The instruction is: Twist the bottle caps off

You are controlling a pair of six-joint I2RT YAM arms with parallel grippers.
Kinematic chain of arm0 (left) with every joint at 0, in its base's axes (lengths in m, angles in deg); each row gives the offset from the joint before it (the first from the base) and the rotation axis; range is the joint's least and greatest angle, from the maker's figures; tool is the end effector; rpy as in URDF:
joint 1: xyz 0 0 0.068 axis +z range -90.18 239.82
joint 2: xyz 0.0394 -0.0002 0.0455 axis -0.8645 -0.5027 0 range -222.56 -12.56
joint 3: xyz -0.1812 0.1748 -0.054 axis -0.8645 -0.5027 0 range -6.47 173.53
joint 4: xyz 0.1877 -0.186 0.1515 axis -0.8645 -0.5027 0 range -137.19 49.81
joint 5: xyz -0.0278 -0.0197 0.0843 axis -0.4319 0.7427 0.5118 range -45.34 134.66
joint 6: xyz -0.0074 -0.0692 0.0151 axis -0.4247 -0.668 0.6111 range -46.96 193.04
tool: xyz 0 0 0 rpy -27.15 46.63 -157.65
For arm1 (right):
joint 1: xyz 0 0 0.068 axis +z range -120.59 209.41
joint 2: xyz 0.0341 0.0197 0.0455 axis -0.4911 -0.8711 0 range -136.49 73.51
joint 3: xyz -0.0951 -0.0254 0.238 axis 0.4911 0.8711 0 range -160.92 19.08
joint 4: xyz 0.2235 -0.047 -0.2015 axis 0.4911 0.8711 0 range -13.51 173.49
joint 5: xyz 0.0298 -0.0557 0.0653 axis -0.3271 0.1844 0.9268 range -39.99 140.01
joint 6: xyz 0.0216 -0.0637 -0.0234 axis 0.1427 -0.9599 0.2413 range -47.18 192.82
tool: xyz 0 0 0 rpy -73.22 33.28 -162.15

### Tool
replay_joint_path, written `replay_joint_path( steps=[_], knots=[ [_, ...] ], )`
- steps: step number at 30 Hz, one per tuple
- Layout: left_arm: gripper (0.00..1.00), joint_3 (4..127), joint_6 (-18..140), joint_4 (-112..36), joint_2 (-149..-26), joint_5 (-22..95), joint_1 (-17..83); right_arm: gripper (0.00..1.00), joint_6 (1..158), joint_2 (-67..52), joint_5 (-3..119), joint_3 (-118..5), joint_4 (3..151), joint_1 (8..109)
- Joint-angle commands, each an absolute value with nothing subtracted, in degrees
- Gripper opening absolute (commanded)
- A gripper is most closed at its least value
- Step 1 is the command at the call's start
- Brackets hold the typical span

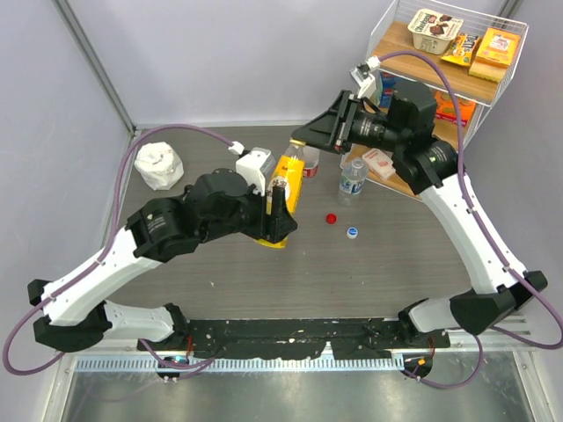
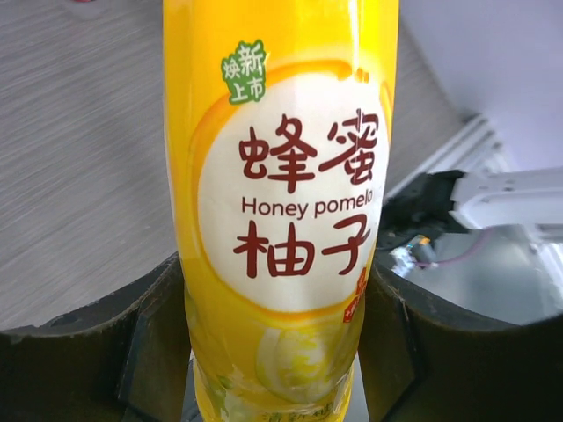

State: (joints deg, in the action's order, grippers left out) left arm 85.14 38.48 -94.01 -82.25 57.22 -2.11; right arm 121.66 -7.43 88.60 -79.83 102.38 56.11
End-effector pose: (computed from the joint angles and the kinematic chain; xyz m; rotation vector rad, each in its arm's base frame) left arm 0.1488 -0.2520 0.4411 0.3909 2.1750 -0.7524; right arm 0.3030 0.1933 0.4888 -0.1985 1.9297 1.5028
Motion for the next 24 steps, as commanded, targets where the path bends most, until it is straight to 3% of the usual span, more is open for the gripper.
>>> replay_joint_path(
  steps=[1,6,21,22,24],
  knots=[
    [0.00,83.71,36.66,-86.69,-80.94,45.04,-1.96,0.02,134.75,-1.82,100.18,-77.08,78.98,56.30],
    [0.00,79.06,33.50,-78.53,-77.70,37.90,-2.14,0.02,141.28,0.47,103.27,-74.44,66.57,56.30],
    [0.00,75.10,30.95,-73.77,-73.82,37.89,-2.05,0.02,142.34,0.74,107.75,-75.67,63.92,56.22],
    [0.00,74.83,30.94,-73.77,-73.64,37.98,-2.14,0.03,142.34,0.74,107.49,-75.58,64.01,56.04],
    [0.00,74.22,30.94,-73.85,-72.94,38.51,-2.14,0.17,141.90,0.74,106.79,-75.49,64.80,55.69]
  ],
)
